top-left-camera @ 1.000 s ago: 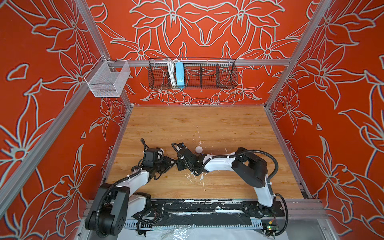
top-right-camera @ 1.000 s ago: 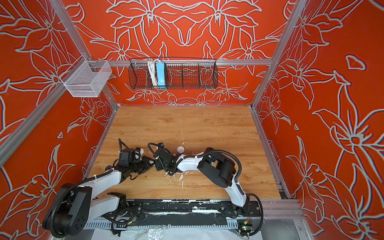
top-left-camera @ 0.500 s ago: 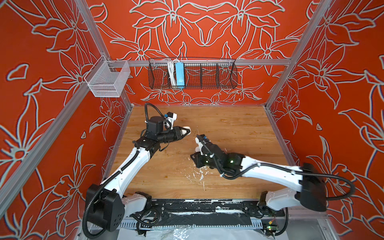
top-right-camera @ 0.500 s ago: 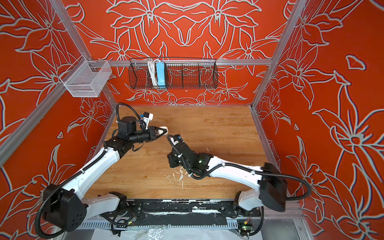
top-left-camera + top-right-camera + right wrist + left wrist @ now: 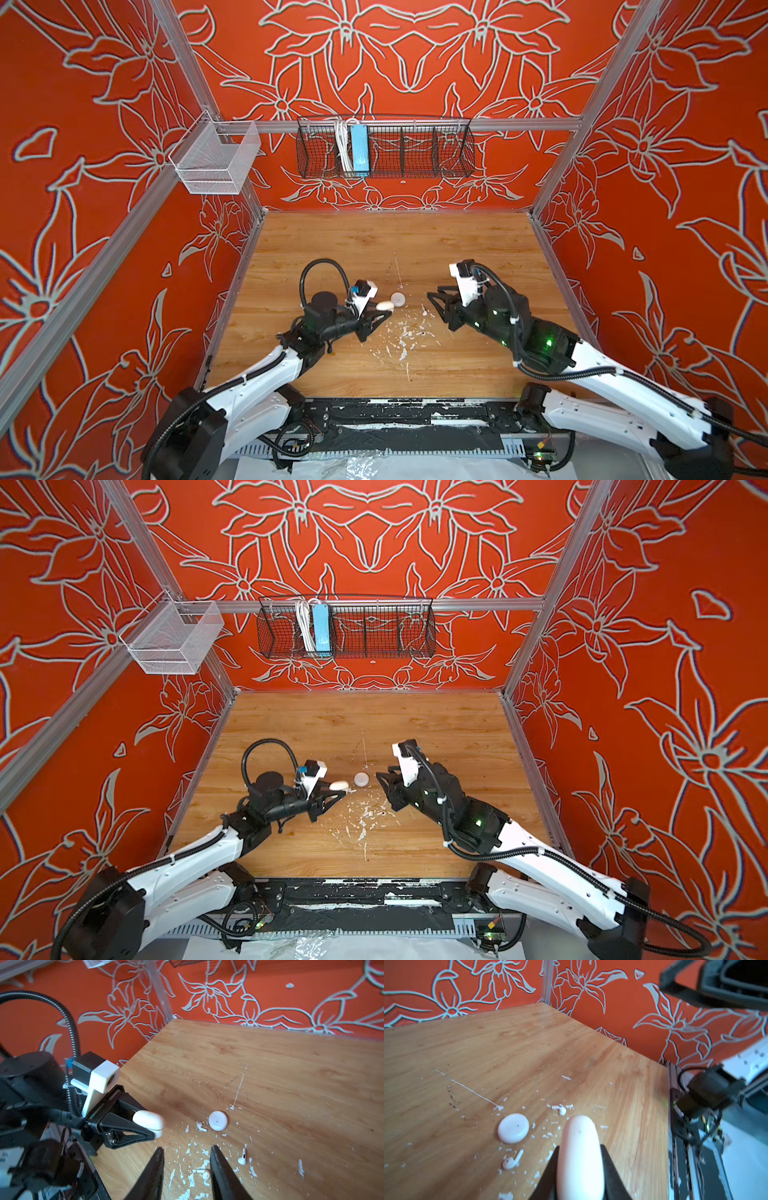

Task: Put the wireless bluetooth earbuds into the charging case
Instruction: 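Raise the held case with the left gripper while the right gripper moves toward it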

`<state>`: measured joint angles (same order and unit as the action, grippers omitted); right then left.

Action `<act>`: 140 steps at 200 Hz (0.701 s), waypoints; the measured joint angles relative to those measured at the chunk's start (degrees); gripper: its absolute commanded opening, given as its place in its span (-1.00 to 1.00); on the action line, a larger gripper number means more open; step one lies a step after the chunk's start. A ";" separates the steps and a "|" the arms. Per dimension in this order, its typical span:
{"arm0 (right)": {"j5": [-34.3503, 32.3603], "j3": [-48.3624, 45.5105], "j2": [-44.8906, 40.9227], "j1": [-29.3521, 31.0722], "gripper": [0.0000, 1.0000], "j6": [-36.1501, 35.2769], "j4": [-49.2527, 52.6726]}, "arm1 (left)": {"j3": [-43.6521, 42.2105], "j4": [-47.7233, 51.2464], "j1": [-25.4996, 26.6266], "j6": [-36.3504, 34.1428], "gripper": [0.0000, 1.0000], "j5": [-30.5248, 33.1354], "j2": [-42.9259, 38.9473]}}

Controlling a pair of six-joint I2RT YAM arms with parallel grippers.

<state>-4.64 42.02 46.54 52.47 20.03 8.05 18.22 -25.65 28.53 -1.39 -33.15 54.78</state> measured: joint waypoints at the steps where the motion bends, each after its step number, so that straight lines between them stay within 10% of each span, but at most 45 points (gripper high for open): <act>1: 0.17 -0.59 -0.35 0.00 -0.11 -0.20 -0.46 | -0.17 -0.04 0.07 -0.37 -1.00 -0.13 -0.28; 20: 2.47 -6.69 -4.52 0.04 0.38 -2.36 -4.07 | 0.72 -0.57 1.09 -4.98 -1.00 -2.29 -2.34; 140: 20.48 -12.81 -3.56 0.04 0.30 -7.93 -16.48 | 5.60 -1.29 6.45 -14.71 -1.00 -14.29 0.26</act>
<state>15.84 29.21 42.98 52.51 12.10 -8.43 23.81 -26.94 34.98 -16.10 -47.44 55.05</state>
